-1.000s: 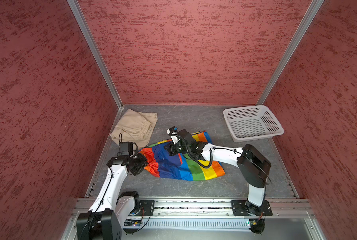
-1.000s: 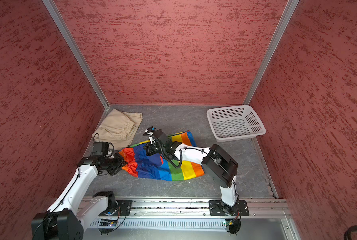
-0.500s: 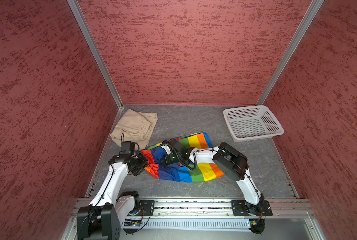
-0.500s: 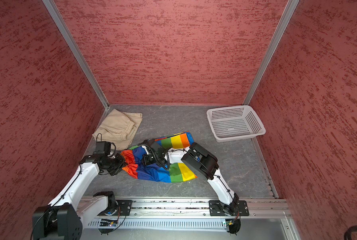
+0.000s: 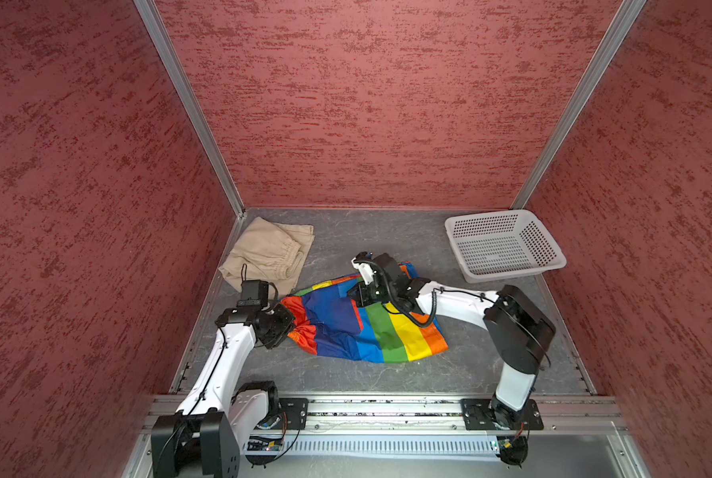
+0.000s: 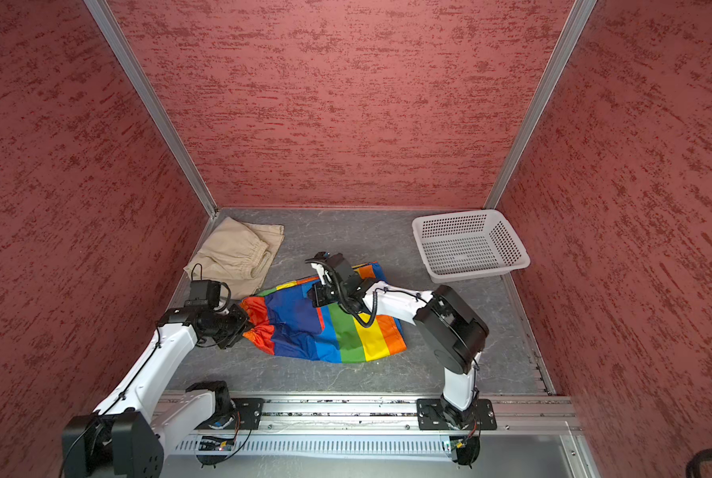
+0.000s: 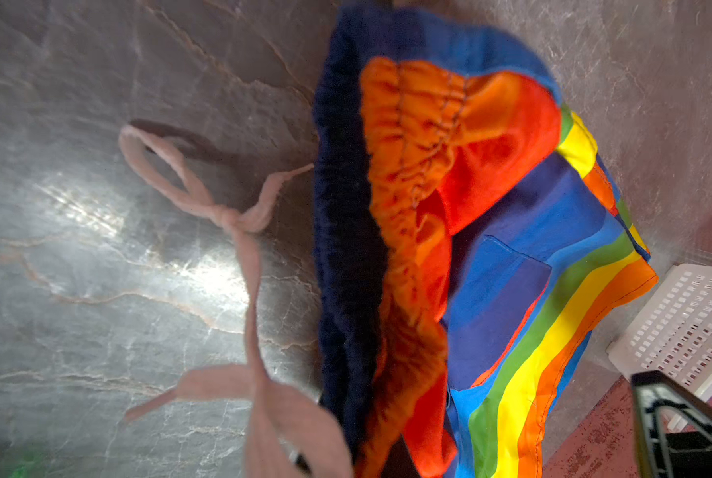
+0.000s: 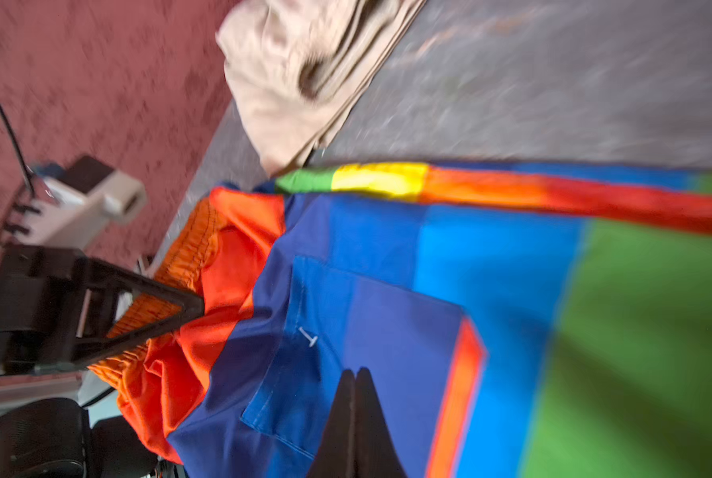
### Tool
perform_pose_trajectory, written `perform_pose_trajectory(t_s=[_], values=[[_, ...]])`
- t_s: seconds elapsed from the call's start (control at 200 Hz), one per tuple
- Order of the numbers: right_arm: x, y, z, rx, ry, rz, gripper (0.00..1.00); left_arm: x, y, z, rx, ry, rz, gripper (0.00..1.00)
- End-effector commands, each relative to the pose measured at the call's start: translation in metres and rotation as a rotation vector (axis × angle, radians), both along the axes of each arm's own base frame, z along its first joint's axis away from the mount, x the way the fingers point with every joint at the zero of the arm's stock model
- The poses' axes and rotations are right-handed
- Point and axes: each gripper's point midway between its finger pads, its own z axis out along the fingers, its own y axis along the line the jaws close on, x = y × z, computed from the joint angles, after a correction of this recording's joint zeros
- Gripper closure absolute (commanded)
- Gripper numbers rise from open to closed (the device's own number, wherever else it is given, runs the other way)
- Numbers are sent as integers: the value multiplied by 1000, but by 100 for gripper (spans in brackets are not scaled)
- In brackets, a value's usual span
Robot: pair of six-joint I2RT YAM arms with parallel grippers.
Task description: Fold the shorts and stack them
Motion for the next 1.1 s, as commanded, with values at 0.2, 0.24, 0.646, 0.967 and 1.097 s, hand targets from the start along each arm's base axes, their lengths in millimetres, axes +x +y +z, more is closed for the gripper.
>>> perform_pose_trajectory(t_s=[0.2,0.24,0.646,0.967,1.097], values=[[-97,22,-27,-59,23,272,97,5,4,11,39,-18,-8,94],[-104,23,-35,-54,48,285,97,5,3,10,35,-15,-8,94],[-117,21,-130,-247,176,270,100,2,7,23,66,-12,-12,94],[-114,27,-69,-47,136,282,98,-1,8,69,172,1,-86,94],[-97,7,-24,86,117,209,95,-7,7,74,272,54,-162,94]])
